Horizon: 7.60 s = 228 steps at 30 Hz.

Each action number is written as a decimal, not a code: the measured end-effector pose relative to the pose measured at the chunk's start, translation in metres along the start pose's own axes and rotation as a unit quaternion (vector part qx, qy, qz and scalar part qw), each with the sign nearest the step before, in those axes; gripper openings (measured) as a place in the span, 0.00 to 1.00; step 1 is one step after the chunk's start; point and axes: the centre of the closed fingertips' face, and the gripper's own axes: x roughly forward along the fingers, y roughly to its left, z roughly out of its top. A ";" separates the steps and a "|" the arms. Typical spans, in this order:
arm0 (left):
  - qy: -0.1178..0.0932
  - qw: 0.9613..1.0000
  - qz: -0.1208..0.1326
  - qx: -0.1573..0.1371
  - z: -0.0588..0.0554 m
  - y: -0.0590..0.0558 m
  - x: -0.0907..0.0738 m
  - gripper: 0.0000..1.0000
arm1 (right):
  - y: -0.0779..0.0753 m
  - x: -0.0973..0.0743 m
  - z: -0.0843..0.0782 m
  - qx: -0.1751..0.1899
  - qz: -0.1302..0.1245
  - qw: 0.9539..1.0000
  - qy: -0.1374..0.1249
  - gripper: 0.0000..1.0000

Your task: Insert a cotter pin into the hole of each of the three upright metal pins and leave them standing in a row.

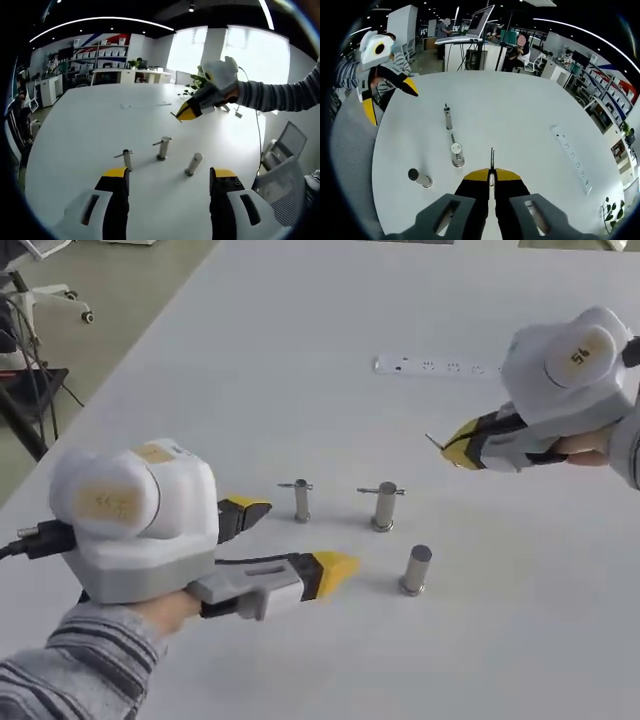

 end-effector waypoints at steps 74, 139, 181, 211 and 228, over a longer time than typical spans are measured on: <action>-0.031 0.995 -0.088 -0.041 0.020 -0.038 0.014 0.00 | 0.120 -0.025 0.048 -0.079 0.080 0.990 -0.088 0.12; -0.052 0.985 -0.144 0.074 0.005 -0.066 0.028 0.16 | 0.122 -0.046 -0.014 -0.074 0.117 0.990 -0.025 0.00; 0.035 0.987 -0.043 0.151 -0.046 -0.052 0.112 0.20 | 0.094 -0.014 -0.075 -0.136 0.107 0.983 0.066 0.00; 0.042 0.991 -0.041 0.122 -0.054 -0.052 0.121 0.10 | 0.096 -0.018 -0.063 -0.167 0.116 0.978 0.054 0.00; 0.040 0.991 -0.039 0.120 -0.054 -0.052 0.123 0.10 | 0.101 -0.017 -0.042 -0.168 0.121 0.978 0.016 0.00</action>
